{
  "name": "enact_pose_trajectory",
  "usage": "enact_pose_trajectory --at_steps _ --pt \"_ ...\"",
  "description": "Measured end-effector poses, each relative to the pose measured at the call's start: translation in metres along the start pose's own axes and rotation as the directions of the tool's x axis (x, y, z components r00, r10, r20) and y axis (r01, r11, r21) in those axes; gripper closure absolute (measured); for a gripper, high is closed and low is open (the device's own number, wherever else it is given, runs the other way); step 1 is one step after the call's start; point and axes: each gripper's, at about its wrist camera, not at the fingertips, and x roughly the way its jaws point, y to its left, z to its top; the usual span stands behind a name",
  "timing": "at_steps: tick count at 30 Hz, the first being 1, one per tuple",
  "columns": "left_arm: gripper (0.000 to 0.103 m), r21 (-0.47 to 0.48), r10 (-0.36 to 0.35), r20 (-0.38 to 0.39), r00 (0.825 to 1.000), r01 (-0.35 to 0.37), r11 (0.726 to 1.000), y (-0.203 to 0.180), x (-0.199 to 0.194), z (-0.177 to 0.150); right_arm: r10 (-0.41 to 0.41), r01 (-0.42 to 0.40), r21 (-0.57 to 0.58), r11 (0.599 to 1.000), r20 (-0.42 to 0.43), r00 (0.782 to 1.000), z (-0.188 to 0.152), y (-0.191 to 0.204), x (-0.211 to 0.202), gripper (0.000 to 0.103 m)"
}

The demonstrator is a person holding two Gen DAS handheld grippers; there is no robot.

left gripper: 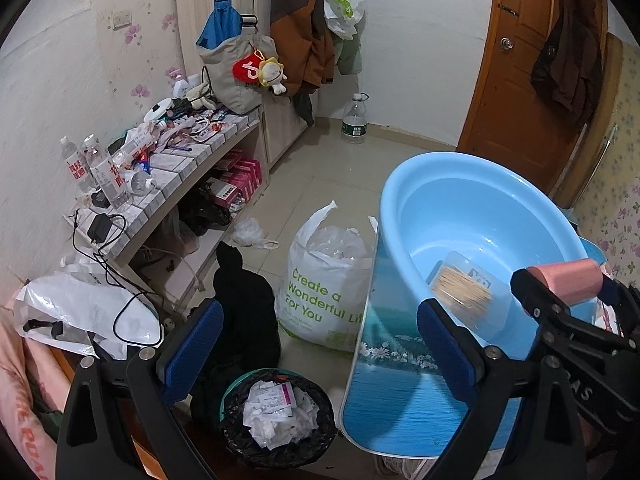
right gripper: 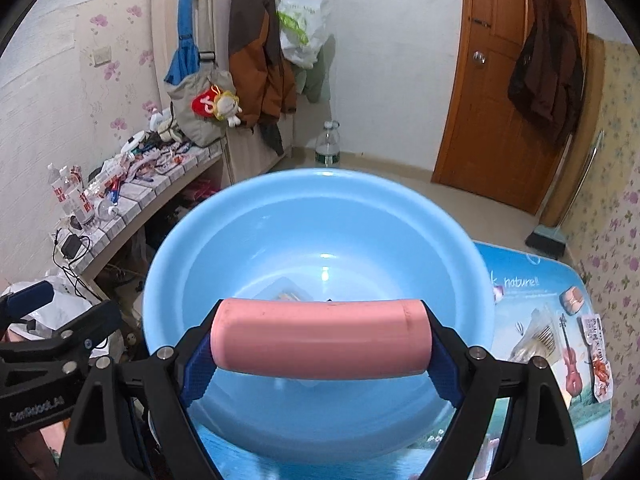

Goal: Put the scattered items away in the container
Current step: 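Lower the pink soap box into the basin and open the right gripper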

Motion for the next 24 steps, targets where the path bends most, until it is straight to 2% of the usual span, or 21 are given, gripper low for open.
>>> enact_pose_trajectory --at_steps 3,6,11,14,24 --pt "0.004 0.0 0.0 0.0 1.0 0.0 1.0 -0.001 0.0 0.0 -0.018 0.017 -0.023 1.0 -0.023 1.0 0.003 -0.001 0.008 0.015" --pt "0.004 0.0 -0.002 -0.001 1.0 0.002 1.0 0.0 0.0 0.0 0.005 -0.008 -0.034 0.999 -0.086 0.996 0.005 -0.003 0.02 0.015" --pt "0.004 0.01 -0.005 -0.008 1.0 0.005 1.0 -0.004 0.001 -0.002 0.004 -0.009 -0.037 0.999 -0.136 0.991 0.001 -0.007 0.038 0.015" --pt "0.004 0.005 -0.004 -0.009 1.0 0.004 1.0 -0.004 0.002 -0.002 0.035 -0.037 -0.008 0.999 -0.179 0.983 -0.003 -0.011 0.048 0.015" --pt "0.004 0.009 -0.008 -0.011 1.0 0.009 1.0 -0.006 0.001 -0.003 0.019 -0.019 0.002 1.0 -0.195 0.981 -0.003 -0.014 0.054 0.015"
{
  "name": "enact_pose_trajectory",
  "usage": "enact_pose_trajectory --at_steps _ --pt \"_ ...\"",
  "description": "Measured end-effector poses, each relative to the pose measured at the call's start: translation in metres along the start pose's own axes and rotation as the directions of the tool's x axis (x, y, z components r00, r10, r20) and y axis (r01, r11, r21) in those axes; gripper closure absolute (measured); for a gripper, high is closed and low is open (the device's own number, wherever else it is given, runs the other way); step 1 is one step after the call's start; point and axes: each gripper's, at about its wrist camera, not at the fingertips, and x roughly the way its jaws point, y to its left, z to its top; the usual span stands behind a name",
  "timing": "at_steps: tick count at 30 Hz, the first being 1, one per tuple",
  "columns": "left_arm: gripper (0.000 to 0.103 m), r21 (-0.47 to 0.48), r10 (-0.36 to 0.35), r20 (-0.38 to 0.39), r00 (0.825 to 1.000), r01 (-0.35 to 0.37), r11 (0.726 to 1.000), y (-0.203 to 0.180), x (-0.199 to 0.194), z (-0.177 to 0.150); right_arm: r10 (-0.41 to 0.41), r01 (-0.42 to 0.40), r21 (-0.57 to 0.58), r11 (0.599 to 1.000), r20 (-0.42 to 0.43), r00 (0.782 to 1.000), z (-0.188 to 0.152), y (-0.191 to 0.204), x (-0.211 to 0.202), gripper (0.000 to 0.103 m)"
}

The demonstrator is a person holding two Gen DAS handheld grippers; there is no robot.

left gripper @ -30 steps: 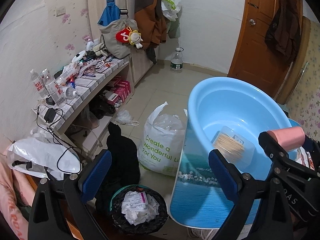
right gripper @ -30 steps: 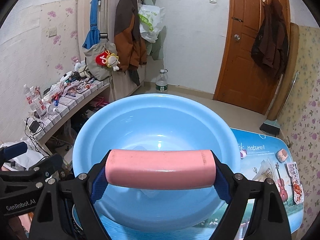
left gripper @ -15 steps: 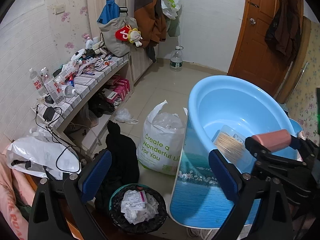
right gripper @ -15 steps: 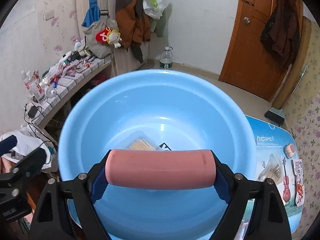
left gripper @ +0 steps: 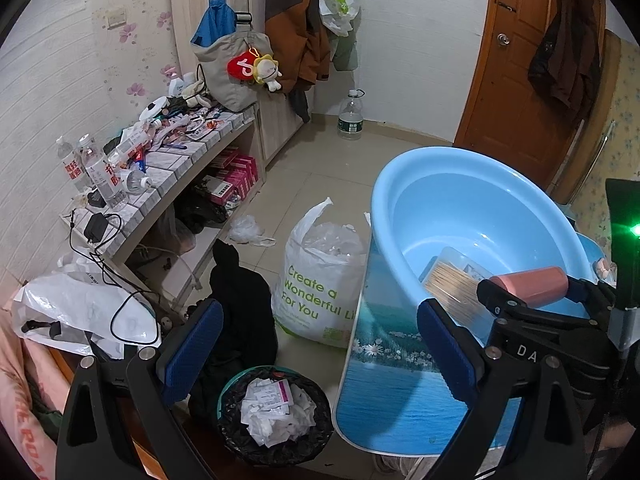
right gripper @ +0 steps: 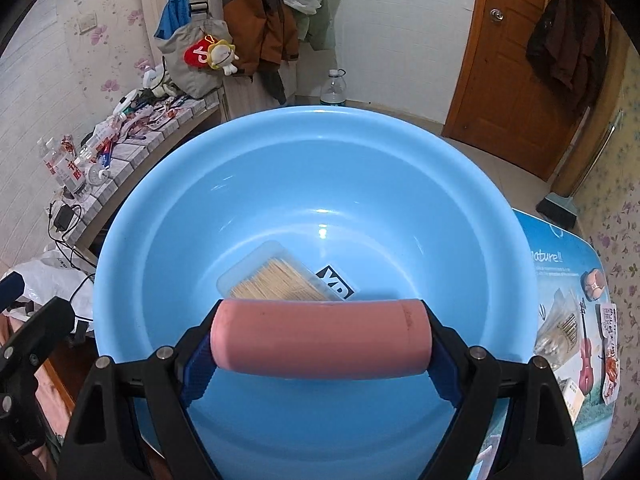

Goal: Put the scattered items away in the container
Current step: 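Lower the pink soap box into the basin and open the right gripper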

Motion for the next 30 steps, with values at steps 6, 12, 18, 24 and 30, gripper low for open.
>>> enact_pose_trajectory --at_steps 6,12,18,24,30 --pt "0.004 0.006 -0.007 -0.001 1.0 0.007 1.0 -0.003 -0.002 -0.002 0.003 -0.003 0.007 1.0 -0.01 1.0 -0.002 0.0 -0.002 0.013" --pt "0.004 0.007 -0.005 0.0 1.0 0.005 1.0 -0.006 -0.003 -0.003 0.003 -0.001 -0.027 1.0 0.06 0.998 -0.001 0.001 -0.014 0.006" --pt "0.004 0.007 0.003 0.006 1.0 -0.003 1.0 -0.007 -0.01 -0.003 0.016 -0.013 -0.036 0.999 0.087 0.996 -0.004 0.0 -0.023 0.006" --pt "0.004 0.021 0.003 0.011 1.0 -0.003 1.0 -0.016 -0.02 -0.006 0.026 -0.024 -0.019 1.0 0.103 0.994 -0.013 -0.01 -0.037 0.006" --pt "0.004 0.043 -0.008 0.024 1.0 0.007 0.999 -0.031 -0.031 -0.008 0.045 -0.042 -0.024 0.999 0.163 0.986 -0.021 -0.021 -0.065 0.006"
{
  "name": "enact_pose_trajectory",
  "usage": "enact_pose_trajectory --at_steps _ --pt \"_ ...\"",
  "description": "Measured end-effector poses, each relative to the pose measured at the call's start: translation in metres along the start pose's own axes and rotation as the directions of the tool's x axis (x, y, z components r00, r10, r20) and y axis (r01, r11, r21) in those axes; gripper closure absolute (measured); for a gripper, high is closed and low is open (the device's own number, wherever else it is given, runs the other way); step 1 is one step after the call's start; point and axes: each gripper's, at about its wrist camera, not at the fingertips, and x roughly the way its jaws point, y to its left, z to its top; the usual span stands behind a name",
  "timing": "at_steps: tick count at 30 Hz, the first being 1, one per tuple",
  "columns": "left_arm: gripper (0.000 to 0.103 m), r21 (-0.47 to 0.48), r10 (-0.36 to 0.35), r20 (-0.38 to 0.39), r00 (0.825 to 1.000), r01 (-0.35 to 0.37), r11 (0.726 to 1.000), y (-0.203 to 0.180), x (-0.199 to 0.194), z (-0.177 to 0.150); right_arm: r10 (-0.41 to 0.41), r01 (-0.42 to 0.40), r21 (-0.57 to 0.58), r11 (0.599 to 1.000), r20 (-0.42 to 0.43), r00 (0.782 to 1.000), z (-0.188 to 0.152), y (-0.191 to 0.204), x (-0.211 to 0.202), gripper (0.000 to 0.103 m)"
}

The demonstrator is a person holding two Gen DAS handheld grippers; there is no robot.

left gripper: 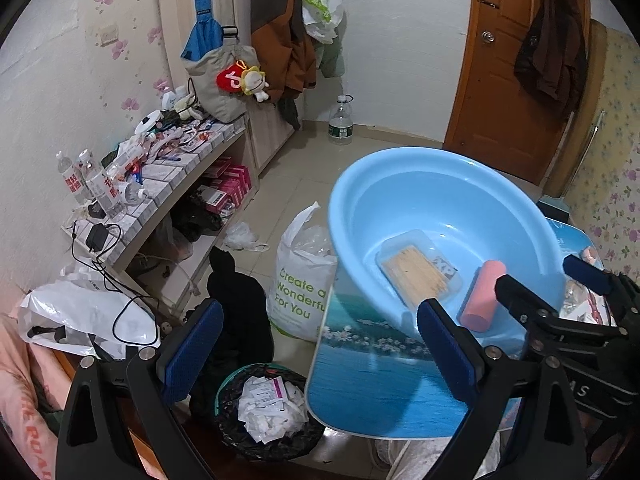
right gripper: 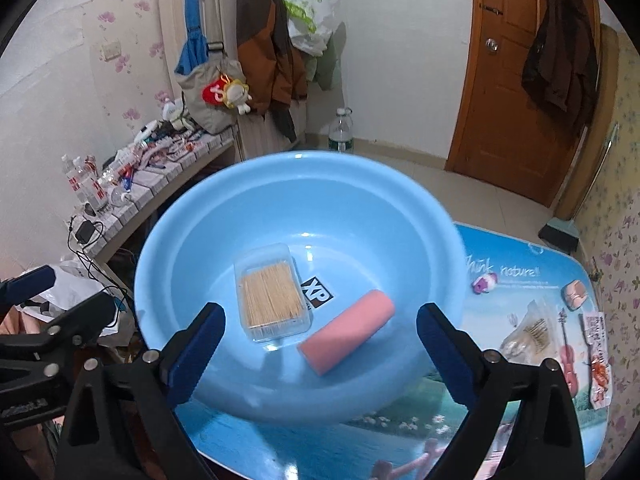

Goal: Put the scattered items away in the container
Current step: 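Lower the pink soap box into the basin and open the right gripper, then withdraw both grippers from the basin back over the table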

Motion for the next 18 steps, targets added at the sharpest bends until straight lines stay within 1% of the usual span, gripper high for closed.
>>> enact_pose_trajectory --at_steps 7,18 --pt "0.004 0.021 -0.007 0.013 1.0 0.006 1.0 -0.022 -0.014 -0.003 -0.035 0.036 -0.005 0.999 0.062 0.997 -0.004 -0.016 -0.039 0.006" --pt "0.004 0.081 -0.031 0.031 0.999 0.029 0.996 -0.066 -0.035 -0.008 -0.055 0.049 0.073 0.996 0.08 0.995 -0.022 -0.062 -0.063 0.006"
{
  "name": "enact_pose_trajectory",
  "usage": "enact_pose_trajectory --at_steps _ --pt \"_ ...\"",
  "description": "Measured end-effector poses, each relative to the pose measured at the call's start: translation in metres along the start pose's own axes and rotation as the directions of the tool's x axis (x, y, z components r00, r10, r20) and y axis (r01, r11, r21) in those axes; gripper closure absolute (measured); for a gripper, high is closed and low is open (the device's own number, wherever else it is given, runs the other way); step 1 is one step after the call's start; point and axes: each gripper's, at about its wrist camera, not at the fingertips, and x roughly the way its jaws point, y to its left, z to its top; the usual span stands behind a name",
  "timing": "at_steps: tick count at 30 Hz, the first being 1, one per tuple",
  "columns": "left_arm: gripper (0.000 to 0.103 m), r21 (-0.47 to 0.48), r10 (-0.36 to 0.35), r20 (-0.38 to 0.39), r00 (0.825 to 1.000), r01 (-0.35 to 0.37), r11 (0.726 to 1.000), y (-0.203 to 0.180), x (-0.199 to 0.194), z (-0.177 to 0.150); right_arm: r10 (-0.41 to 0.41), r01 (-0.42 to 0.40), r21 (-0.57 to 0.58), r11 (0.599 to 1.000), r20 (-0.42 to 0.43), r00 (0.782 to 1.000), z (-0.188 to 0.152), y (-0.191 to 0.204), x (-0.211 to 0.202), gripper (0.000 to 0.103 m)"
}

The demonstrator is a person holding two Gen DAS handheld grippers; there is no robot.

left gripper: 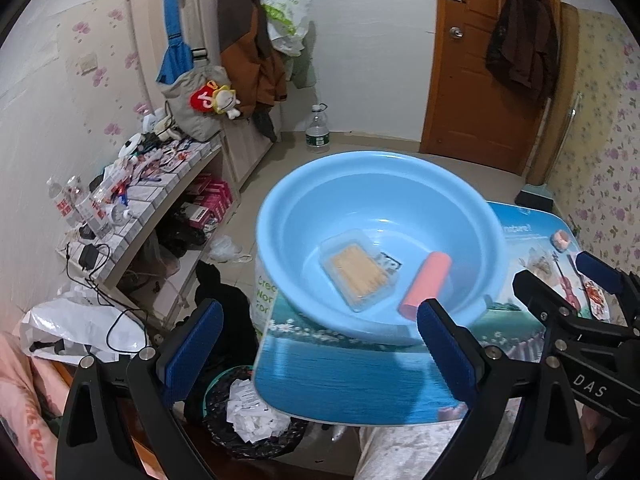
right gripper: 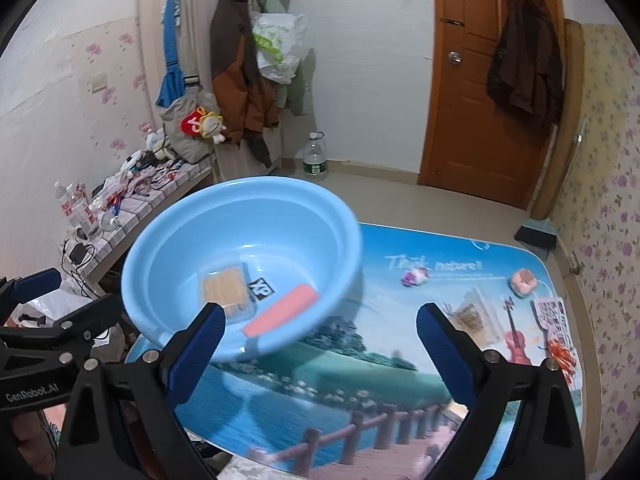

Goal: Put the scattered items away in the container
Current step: 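Withdraw both grippers from the basin back over the table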

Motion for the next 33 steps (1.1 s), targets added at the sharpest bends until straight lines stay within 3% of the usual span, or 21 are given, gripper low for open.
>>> enact_pose_trajectory --at_steps 16,24,33 --pt "0.004 0.104 -0.096 0.021 0.995 0.094 0.99 -0.101 -0.007 0.002 -0.118 0.119 0.162 0.98 -0.016 0.993 -0.038 -0.118 -0.022 0.006" --pt "0.004 0.18 -0.154 0.001 0.988 0.151 0.972 -0.155 -0.004 -0.004 -0.197 0.192 0.248 0.95 -0.005 0.98 -0.055 -0.188 -0.044 0.006" --pt "0.004 0.228 -0.231 -0.037 0.972 0.233 0.945 -0.203 0.015 -0.022 -0.254 0.248 0.273 0.929 -0.015 0.967 -0.072 -0.228 -0.055 0.006"
